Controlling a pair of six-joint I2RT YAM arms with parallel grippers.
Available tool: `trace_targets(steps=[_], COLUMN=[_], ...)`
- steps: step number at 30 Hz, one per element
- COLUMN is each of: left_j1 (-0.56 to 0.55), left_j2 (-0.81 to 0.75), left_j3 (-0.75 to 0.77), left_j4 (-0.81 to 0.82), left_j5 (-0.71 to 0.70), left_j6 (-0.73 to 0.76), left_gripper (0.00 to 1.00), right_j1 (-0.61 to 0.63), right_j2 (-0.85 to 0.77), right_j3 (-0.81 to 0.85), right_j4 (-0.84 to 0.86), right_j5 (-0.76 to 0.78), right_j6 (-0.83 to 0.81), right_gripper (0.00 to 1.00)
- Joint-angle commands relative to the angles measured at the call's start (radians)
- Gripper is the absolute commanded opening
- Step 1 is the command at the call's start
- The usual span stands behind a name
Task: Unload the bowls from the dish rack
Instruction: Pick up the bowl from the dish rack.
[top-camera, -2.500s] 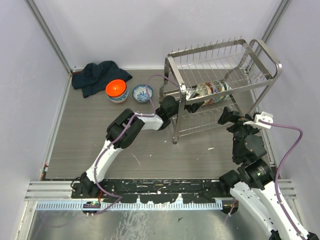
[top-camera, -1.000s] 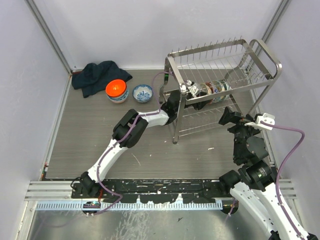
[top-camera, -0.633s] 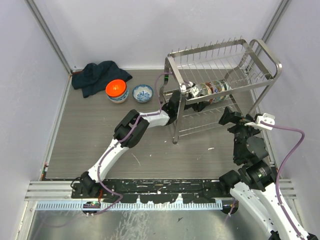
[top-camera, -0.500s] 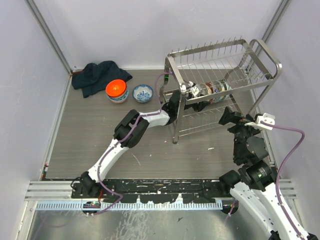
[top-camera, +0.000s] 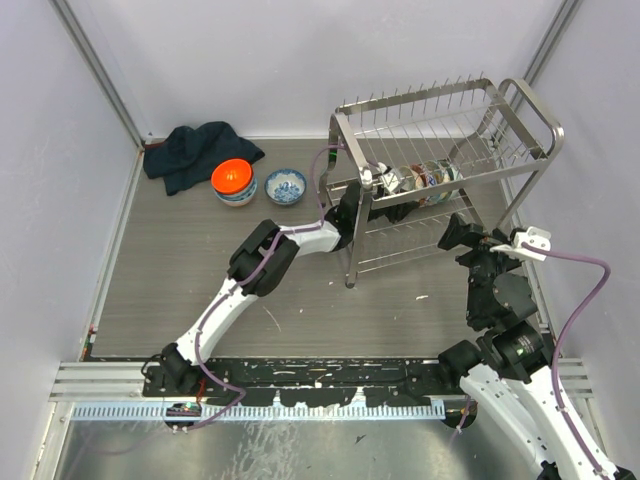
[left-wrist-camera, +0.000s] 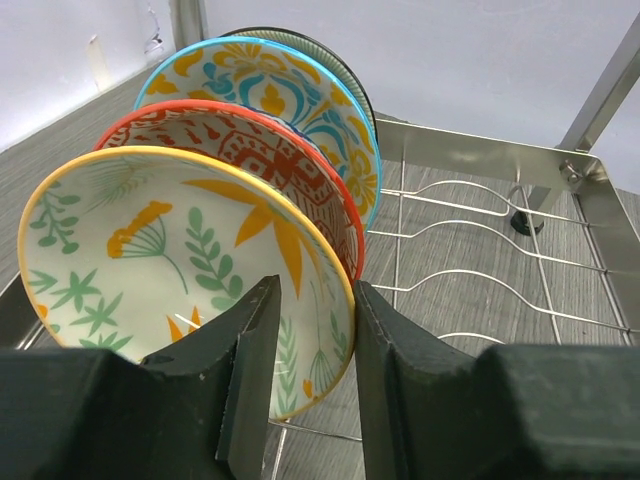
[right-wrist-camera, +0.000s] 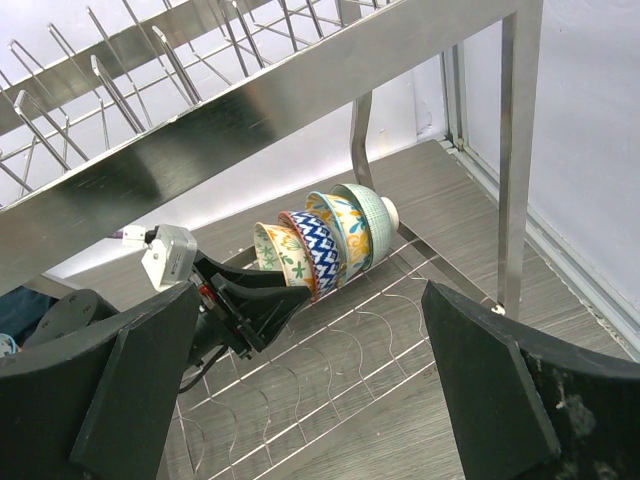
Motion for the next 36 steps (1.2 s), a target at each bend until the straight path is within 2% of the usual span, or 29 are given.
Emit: trace_targets(steps=[1, 8, 17, 27, 34, 36], left_j1=[0.002, 0.002, 0.001, 0.002, 0.002, 0.002], left_j2=[0.023, 0.008, -0.053, -0.059, -0.067, -0.074], left_j3=[0.021, -0.011, -0.201, -0.214, -0.227, -0.231], left_j4=[0.010, 0.029, 0.261, 0.309, 0.346, 0.352], left_j5=[-0.046, -0.086, -0.148, -0.156, -0.154, -0.151], left_j6=[-0.021, -0.025, -0.044, -0.068, -0.070, -0.069], left_gripper=[0.39, 0.30, 0.21, 0.14, 0.00, 0.00], right_j1=[0.006, 0.006, 0.006, 0.006, 0.006, 0.006], right_j2=[-0.018, -0.018, -0.012, -0.013, -0.007, -0.010], right_j3=[0.033, 0.033, 0.033, 0.031, 0.032, 0.031], right_j4=[0.037, 0.037, 0.043, 0.043, 0.043, 0.042], right_j5=[0.019, 0.018, 0.013, 0.014, 0.014, 0.014], right_j6=[-0.015, -0.015, -0.013, -0.014, -0.016, -0.015], right_gripper=[1.00, 1.00, 1.00, 1.00, 1.00, 1.00])
